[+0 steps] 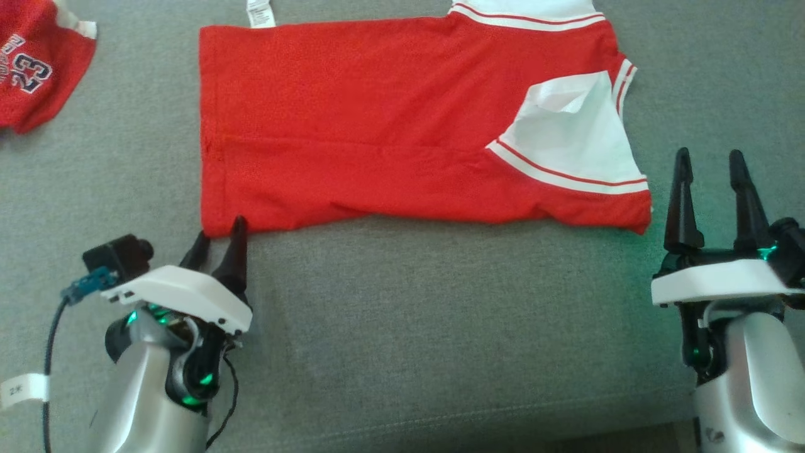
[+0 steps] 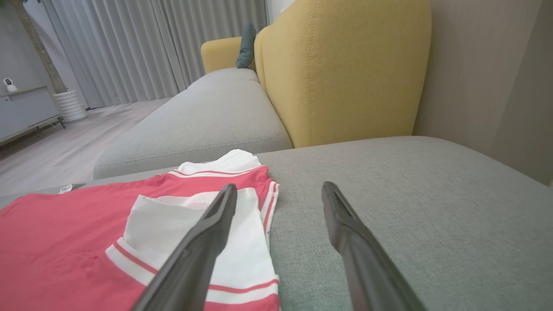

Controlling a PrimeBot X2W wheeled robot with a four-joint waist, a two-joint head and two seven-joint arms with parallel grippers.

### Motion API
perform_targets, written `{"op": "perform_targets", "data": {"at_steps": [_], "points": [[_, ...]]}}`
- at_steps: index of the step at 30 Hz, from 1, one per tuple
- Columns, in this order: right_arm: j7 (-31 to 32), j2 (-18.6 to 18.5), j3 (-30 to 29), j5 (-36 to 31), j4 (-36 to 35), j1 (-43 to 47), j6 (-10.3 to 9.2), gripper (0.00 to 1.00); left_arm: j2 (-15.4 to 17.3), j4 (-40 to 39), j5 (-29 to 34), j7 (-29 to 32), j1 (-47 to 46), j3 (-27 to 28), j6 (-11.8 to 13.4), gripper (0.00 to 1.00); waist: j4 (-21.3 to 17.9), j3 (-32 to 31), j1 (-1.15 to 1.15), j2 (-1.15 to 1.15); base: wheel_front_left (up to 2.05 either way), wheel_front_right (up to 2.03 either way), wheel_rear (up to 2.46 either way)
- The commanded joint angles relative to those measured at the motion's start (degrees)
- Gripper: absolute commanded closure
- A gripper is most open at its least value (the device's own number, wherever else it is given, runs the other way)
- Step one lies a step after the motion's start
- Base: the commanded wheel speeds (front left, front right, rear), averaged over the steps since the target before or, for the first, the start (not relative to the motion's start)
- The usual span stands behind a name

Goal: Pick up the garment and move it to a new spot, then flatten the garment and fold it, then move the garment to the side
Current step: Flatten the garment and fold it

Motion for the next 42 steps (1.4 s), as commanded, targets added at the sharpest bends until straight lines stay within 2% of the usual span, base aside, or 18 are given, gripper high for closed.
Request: {"op": "perform_targets", "data": {"at_steps": [1, 2, 4, 5, 6, 7, 8, 9, 13, 26, 27, 28, 29, 31, 37, 42], "points": [[0.22, -0.27, 1.31, 0.41, -2.23, -0.13, 0.37, 0.0, 1.37, -1.1, -0.24, 0.3, -1.47, 2.21, 0.44, 0.0, -0.38, 0.3, 0.0, 0.0, 0.0, 0.0, 0.0], [0.38, -0.27, 1.38, 0.46, -2.4, 0.08, 0.37, 0.0, 1.45, -0.97, -0.35, 0.44, -1.57, 2.35, 0.63, 0.0, -0.6, 0.42, 0.0, 0.0, 0.0, 0.0, 0.0], [0.75, -0.27, 1.5, 0.62, -2.52, 0.48, 0.37, 0.0, 1.45, -0.75, -0.82, 0.66, -1.71, 2.64, 0.78, 0.16, -0.96, 0.63, 0.0, 0.0, 0.0, 0.0, 0.0], [1.12, -0.27, 1.63, 0.67, -2.44, 0.66, 0.37, 0.0, 1.43, -0.7, -1.05, 0.7, -1.82, 2.76, 0.78, 0.31, -1.1, 0.76, 0.0, 0.0, 0.0, 0.0, 0.0], [1.63, -0.27, 1.82, 0.68, -2.25, 0.89, 0.37, 0.0, 1.42, -0.62, -1.19, 0.7, -1.94, 2.81, 0.78, 0.56, -1.18, 0.84, 0.0, 0.0, 0.0, 0.0, 0.0], [2.37, -0.27, 2.17, 0.64, -1.96, 1.2, 0.37, 0.0, 1.4, -0.55, -1.3, 0.64, -2.08, 2.81, 0.7, 0.68, -1.22, 0.91, 0.0, 0.0, 0.0, 0.0, 0.0], [3.23, -0.27, 2.61, 0.77, -1.6, 1.51, 0.37, 0.0, 1.31, -0.52, -1.53, 0.56, -2.25, 2.83, 0.53, 0.9, -1.24, 0.99, 0.0, 0.0, 0.0, 0.0, 0.0], [4.0, -0.27, 3.04, 0.9, -1.22, 1.77, 0.37, 0.0, 1.26, -0.5, -1.65, 0.4, -2.38, 2.84, 0.44, 1.0, -1.24, 1.03, 0.0, 0.0, 0.0, 0.0, 0.0], [6.46, -0.27, 4.58, 2.39, 2.01, 2.24, 0.37, 0.0, 1.36, -0.57, -1.92, -0.77, -2.18, 3.22, 0.38, 1.0, -0.88, 0.9, 0.0, 0.0, 0.0, 0.0, 0.0], [6.26, -0.27, 4.11, 4.34, 14.75, -1.47, 0.37, 0.0, 0.47, 0.75, -2.76, -2.3, 1.18, 2.37, 0.02, 1.0, 2.4, -0.49, 0.0, 0.0, 0.0, 0.0, 0.0], [6.38, -0.27, 4.4, 4.54, 15.46, -1.69, 0.37, 0.19, 0.38, 0.83, -2.78, -2.41, 1.3, 2.22, -0.03, 1.0, 2.56, -0.61, 0.0, 0.0, 0.0, 0.0, 0.0], [6.32, -0.27, 4.63, 4.76, 16.02, -1.87, 0.37, 0.48, 0.31, 0.86, -2.83, -2.61, 1.44, 2.09, -0.18, 1.0, 2.68, -0.76, 0.0, 0.0, 0.0, 0.0, 0.0], [6.21, -0.27, 4.75, 4.9, 16.49, -2.03, 0.37, 0.69, 0.26, 0.87, -2.88, -2.84, 1.62, 2.0, -0.34, 1.0, 2.74, -0.94, 0.0, 0.0, 0.0, 0.0, 0.0], [5.91, -0.27, 4.87, 5.09, 17.04, -2.5, 0.37, 1.0, 0.2, 0.71, -2.92, -3.45, 2.03, 1.86, -0.7, 1.0, 2.74, -1.25, 0.0, 0.0, 0.0, 0.0, 0.0], [4.73, -0.27, 4.48, 4.67, 16.41, -3.32, 0.37, 1.0, 0.14, -0.94, -2.88, -4.84, 3.28, 1.67, -1.07, 1.0, 2.43, -2.12, 0.0, 0.0, 0.0, 0.0, 0.0], [5.63, -0.27, 2.8, 2.96, 11.94, -0.85, 0.37, 1.0, 0.17, -5.5, -2.62, -5.11, 5.54, 0.8, -1.34, 1.0, 2.54, -2.28, 0.0, 0.0, 0.0, 0.0, 0.0]]}}
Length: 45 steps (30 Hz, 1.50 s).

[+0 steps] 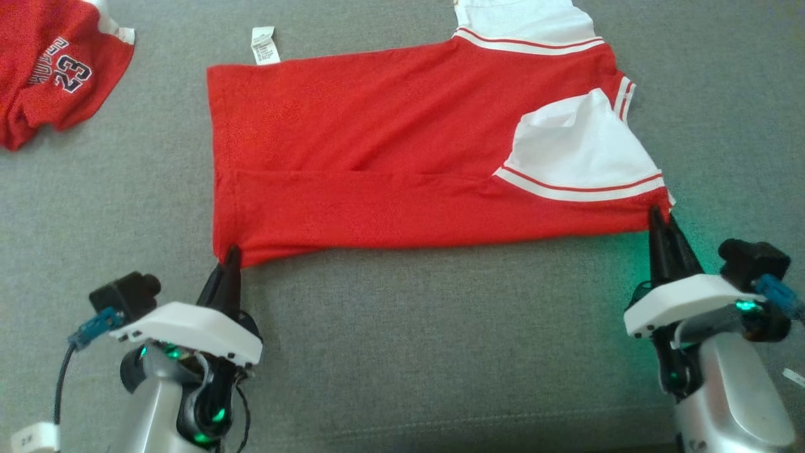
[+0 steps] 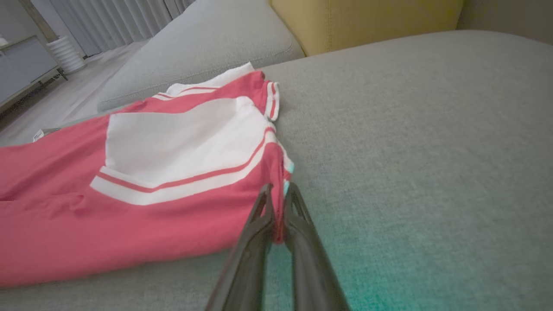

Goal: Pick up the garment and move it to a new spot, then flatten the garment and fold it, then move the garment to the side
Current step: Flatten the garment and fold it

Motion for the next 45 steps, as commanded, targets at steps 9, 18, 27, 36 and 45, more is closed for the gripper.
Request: {"op": "perform_targets", "data": {"at_steps": [9, 18, 27, 36, 45], "points": [[6.22, -0.29, -2.92, -1.16, -15.71, 13.04, 0.36, 1.0, 1.28, -9.6, 0.47, 0.87, 8.35, -0.17, 0.6, 1.0, 0.25, -0.42, 0.0, 0.0, 0.0, 0.0, 0.0], [11.01, -0.29, -2.66, 1.3, -22.69, 21.2, 0.36, 1.0, 1.11, -11.84, 0.15, 1.86, 14.09, -1.31, 1.86, 1.0, -0.43, -2.21, 0.0, 0.0, 0.0, 0.0, 0.0], [11.03, -0.29, -3.24, 1.8, -23.8, 21.81, 0.36, 0.0, 3.47, -13.04, 1.66, 0.76, 13.01, -0.24, 2.44, 0.0, -1.42, -2.66, 0.0, 0.0, 0.0, 0.0, 0.0], [10.56, -0.29, -2.89, 0.13, -26.86, 18.37, 0.36, 0.0, 10.4, -13.75, 5.36, 4.25, 1.61, 0.58, 1.58, 0.0, -2.09, -0.6, 0.0, 0.0, 0.0, 0.0, 0.0], [10.49, -0.29, 2.1, -1.78, -30.43, 10.28, 0.36, 0.0, 18.66, -7.18, 8.26, 14.44, -17.12, -0.16, -0.78, 0.0, -5.38, 6.14, 0.0, 0.0, 0.0, 0.0, 0.0]]}}
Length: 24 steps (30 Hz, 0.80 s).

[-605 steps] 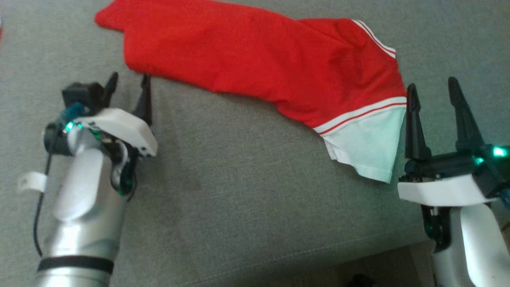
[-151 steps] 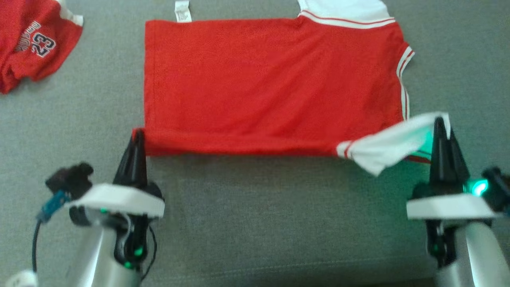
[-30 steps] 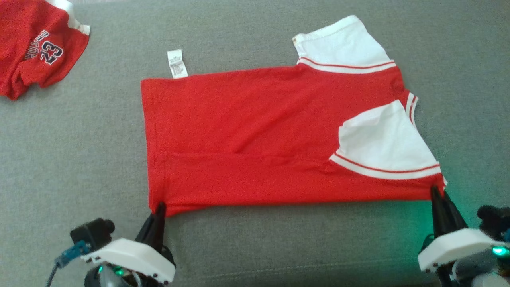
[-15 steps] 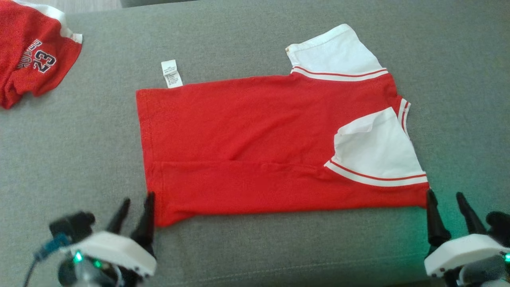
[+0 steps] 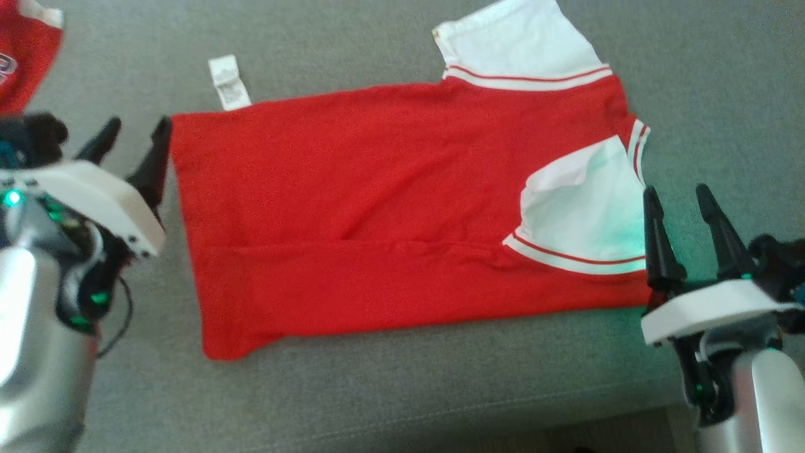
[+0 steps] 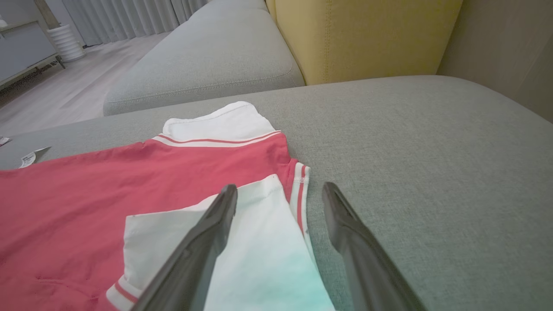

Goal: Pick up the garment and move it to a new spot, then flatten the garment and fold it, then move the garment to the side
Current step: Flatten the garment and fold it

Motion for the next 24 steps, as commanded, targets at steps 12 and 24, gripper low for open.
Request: {"op": "perform_targets", "data": {"at_steps": [12, 24], "points": [[-3.79, -0.54, 3.52, 0.47, 0.07, -5.59, 0.37, 0.0, 8.15, 3.75, 1.21, 9.7, -10.06, 1.12, -1.13, 0.0, -3.83, 8.19, -0.01, 0.0, 0.0, 0.0, 0.0], [-4.22, -0.54, 4.74, -0.12, 0.64, -8.17, 0.37, 0.0, 8.43, 3.2, 1.24, 11.28, -9.84, -0.64, -1.5, 0.88, -4.26, 8.93, -0.01, 0.0, 0.0, 0.0, 0.0]]}}
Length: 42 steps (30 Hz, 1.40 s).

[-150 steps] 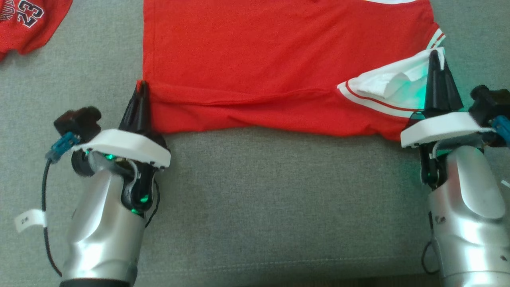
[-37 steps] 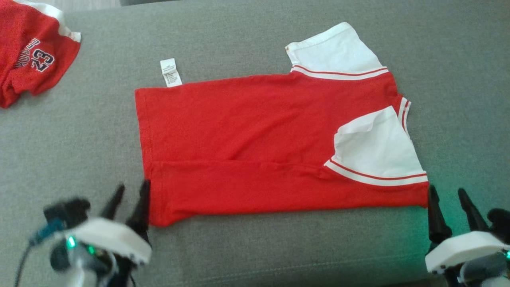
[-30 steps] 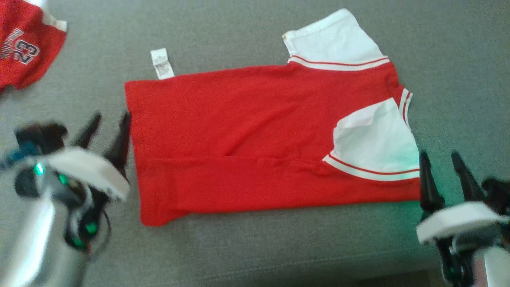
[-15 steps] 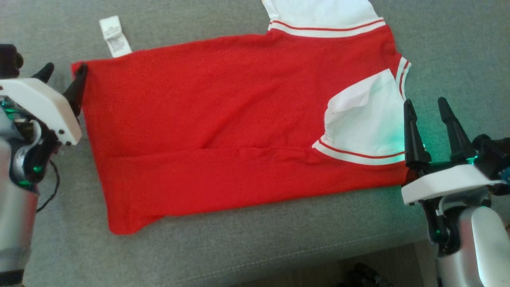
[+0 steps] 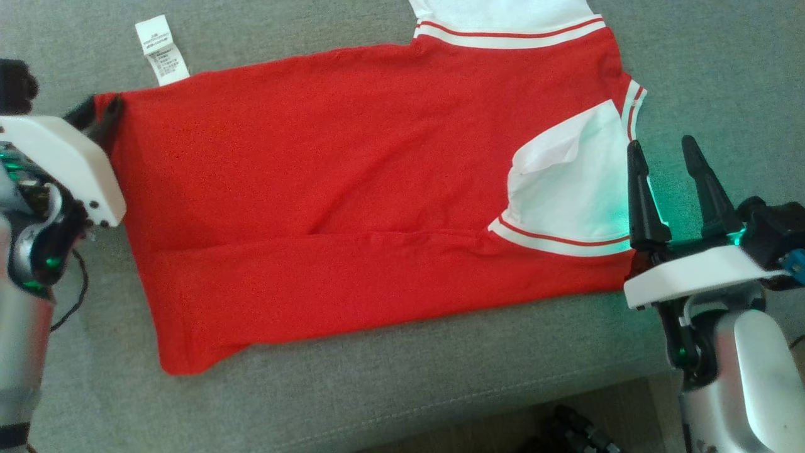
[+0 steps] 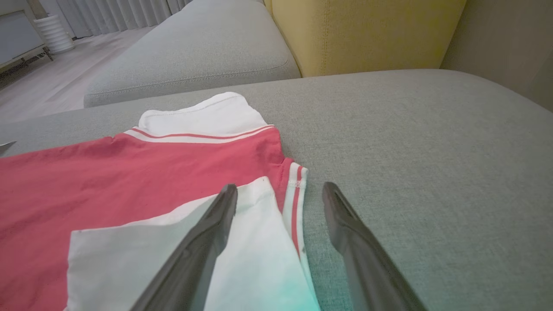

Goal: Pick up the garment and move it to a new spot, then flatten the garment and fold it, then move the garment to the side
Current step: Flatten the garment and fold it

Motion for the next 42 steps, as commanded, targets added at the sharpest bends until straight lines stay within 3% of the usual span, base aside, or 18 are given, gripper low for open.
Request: {"op": "perform_targets", "data": {"at_steps": [1, 10, 14, 22, 29, 37, 38, 39, 40, 42], "points": [[-0.08, -0.49, 1.18, -0.57, -2.06, -1.43, 0.37, 0.0, 2.22, -1.24, 0.13, -0.25, -1.57, 1.41, -0.17, 1.0, 0.14, -0.13, 0.0, 0.0, 0.0, 0.0, 0.0], [4.56, -1.55, 0.24, -5.02, -0.94, -9.89, 0.37, 0.0, -0.88, -4.67, -0.02, -9.3, 0.07, 2.01, 0.21, 1.0, 3.15, -1.74, 0.0, 0.0, 0.0, 0.0, 0.0], [9.57, -4.41, -0.53, -6.18, 2.64, -17.35, 0.37, 0.0, -3.18, -7.53, 0.07, -13.32, 1.76, 1.36, 0.45, 1.0, 6.06, -1.91, 0.0, 0.0, 0.0, 0.0, 0.0], [18.46, -9.36, -0.76, -8.03, 17.92, -34.48, 0.37, 0.0, -8.03, -7.26, 0.47, -17.28, 0.41, -2.1, -0.29, 1.0, 11.96, 0.21, 0.0, 0.0, 0.0, 0.0, 0.0], [23.34, -9.97, -2.45, -8.48, 31.21, -44.32, 0.37, 0.0, -11.26, -3.3, 0.76, -20.21, -3.71, -4.28, -1.44, 1.0, 15.54, 2.94, 0.0, 0.0, 0.0, 0.0, 0.0], [26.22, -10.18, -3.29, -9.78, 41.07, -49.35, 0.37, 0.0, -12.92, 0.59, 0.91, -22.67, -6.4, -5.51, -2.16, 1.0, 17.01, 4.53, 0.0, 0.0, 0.0, 0.0, 0.0], [26.86, -10.03, -2.97, -9.38, 41.98, -49.68, 0.37, 0.05, -12.98, 0.97, 0.88, -22.88, -6.57, -5.57, -2.22, 1.0, 17.0, 4.55, 0.0, 0.0, 0.0, 0.0, 0.0], [27.47, -9.9, -2.63, -8.92, 42.74, -49.95, 0.37, 0.34, -13.0, 1.32, 0.84, -23.06, -6.71, -5.6, -2.27, 1.0, 16.95, 4.54, 0.0, 0.0, 0.0, 0.0, 0.0], [27.91, -9.87, -2.24, -8.49, 43.34, -50.23, 0.37, 0.52, -12.98, 1.65, 0.8, -23.22, -6.84, -5.62, -2.33, 1.0, 16.86, 4.52, 0.0, 0.0, 0.0, 0.0, 0.0], [28.25, -10.0, -1.43, -7.83, 44.18, -50.63, 0.37, 0.69, -12.89, 2.19, 0.73, -23.5, -7.11, -5.62, -2.41, 1.0, 16.66, 4.47, 0.0, 0.0, 0.0, 0.0, 0.0]]}}
